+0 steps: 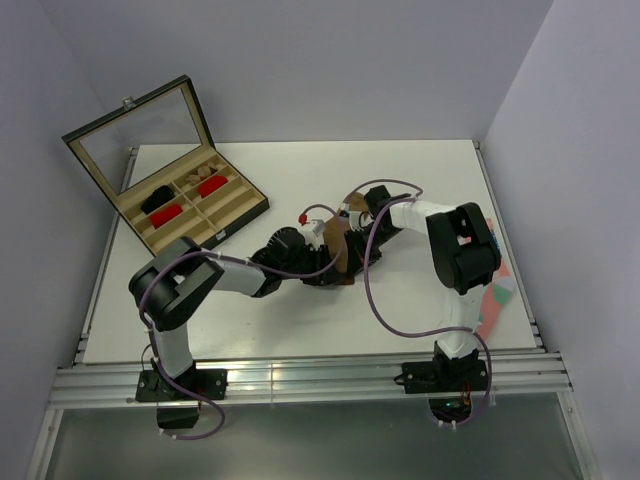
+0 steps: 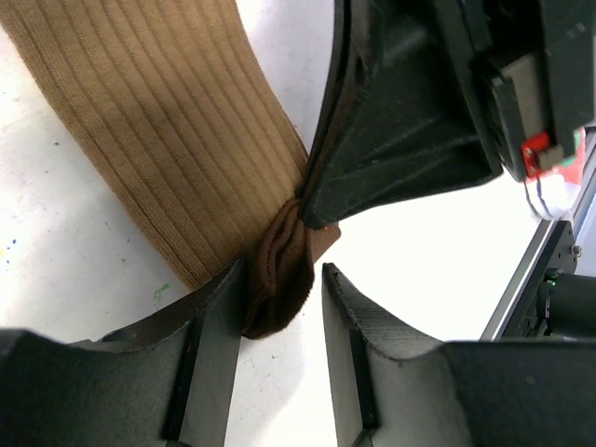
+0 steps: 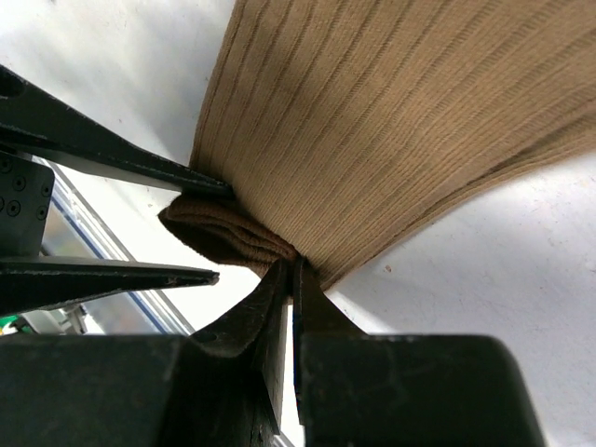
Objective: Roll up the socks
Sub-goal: Roll the sock at the center of the board.
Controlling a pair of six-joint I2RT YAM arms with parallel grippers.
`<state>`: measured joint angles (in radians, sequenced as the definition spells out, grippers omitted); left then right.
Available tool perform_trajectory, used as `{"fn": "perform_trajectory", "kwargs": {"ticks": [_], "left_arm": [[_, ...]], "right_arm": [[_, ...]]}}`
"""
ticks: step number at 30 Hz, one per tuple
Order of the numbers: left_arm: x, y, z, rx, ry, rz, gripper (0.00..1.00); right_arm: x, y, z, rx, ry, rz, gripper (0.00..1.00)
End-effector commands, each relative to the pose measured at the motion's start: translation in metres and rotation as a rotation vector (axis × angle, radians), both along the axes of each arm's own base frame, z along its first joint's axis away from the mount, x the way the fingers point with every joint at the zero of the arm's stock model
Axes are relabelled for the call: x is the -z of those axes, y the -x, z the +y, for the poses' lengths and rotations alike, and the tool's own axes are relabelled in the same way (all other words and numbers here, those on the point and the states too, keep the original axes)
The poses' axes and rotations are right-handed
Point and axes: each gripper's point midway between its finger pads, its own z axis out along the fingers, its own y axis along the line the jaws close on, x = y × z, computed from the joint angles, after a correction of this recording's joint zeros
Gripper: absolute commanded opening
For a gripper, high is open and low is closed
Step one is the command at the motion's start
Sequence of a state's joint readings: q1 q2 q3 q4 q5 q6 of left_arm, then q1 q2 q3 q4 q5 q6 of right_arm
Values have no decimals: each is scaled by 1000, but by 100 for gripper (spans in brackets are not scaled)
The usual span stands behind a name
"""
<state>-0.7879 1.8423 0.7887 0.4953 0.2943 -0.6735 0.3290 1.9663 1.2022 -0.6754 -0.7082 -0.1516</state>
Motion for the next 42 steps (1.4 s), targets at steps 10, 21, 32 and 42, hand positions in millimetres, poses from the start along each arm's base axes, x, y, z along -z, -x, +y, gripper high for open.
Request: {"fn": "perform_trajectory", "kwargs": {"ticks": [10,21,32,42], "left_arm": [[7,4,9,36,-33,-59,45],[11,0,9,20,-51,-47,34],[20,-2,8,-25,-95,54,0],[36,8,18,-39,-216,189,0]], "right_arm": [[14,-12,-10,4,63,-28,4],[14,-11,-10,2,60,-26,3],[13,-13,-10,3,55,-36,3],[-36,-39,-12,63,-11,-252,32]]}}
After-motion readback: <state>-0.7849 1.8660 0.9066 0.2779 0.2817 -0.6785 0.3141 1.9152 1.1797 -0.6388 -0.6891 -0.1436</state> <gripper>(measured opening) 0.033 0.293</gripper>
